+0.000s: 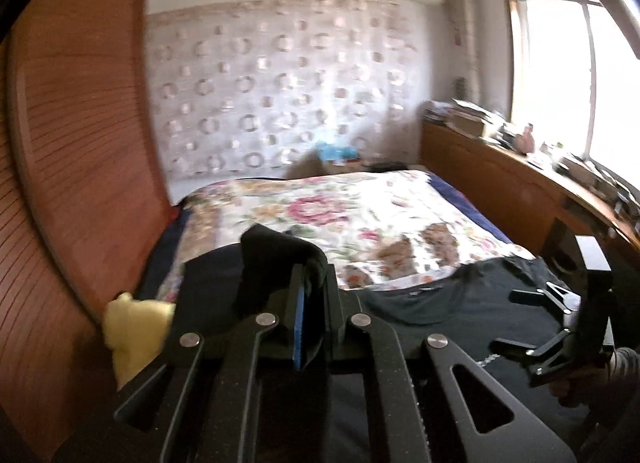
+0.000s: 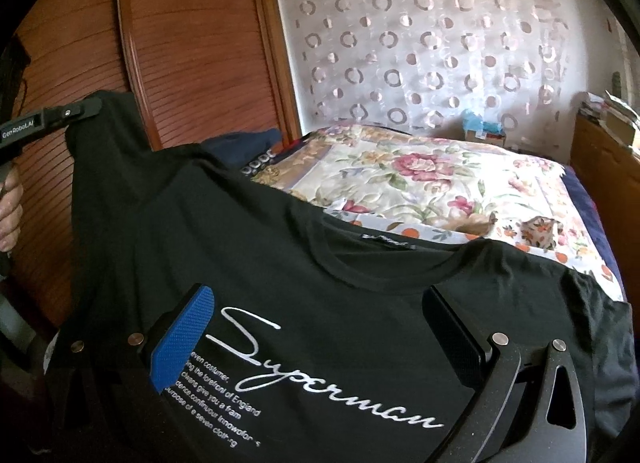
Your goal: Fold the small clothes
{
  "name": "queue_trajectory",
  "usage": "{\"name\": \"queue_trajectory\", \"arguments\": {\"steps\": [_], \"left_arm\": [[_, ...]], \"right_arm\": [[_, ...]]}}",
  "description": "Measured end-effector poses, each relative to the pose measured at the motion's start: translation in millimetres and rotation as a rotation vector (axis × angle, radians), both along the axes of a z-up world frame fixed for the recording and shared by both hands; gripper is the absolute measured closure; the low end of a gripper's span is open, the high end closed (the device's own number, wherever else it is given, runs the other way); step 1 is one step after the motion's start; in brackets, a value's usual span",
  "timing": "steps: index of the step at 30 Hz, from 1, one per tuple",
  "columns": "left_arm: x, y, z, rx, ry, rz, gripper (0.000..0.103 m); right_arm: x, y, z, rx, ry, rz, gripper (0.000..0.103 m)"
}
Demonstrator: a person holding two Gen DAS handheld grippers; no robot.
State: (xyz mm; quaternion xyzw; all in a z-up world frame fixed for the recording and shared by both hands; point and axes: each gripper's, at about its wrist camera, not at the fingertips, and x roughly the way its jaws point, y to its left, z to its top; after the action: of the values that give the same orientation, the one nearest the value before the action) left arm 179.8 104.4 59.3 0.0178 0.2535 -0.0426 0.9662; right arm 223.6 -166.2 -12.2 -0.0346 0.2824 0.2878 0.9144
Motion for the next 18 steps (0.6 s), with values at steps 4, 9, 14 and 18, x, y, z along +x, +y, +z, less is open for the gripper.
{"name": "queue_trajectory", "arguments": {"steps": [4,9,14,18], "left_arm": [[19.7,-17.5,-12.0,0.020,0.061,-0.020,0.086],[9.9,-19.7,-14.8,-0.026,0.073,-0.040,0.049],[-6.4,-6.1,-11.6,-0.034,0.063,-0.010,0.025],[-11.9,-0.3,-15.9,-0.008,0.064,0.041,0.025]], "right_arm": [[-5.7,-1.2,-1.6,0.004,0.003,-0.021,0.000],[-7.8,1.7,-4.5,-0.005,0.021,-0.031,0.000],[-6.1,10.5,-5.2,0.004,0.045,-0.018,0.000],[3.4,22.7,-6.8,0.012,0.072,0.023,0.011]]}}
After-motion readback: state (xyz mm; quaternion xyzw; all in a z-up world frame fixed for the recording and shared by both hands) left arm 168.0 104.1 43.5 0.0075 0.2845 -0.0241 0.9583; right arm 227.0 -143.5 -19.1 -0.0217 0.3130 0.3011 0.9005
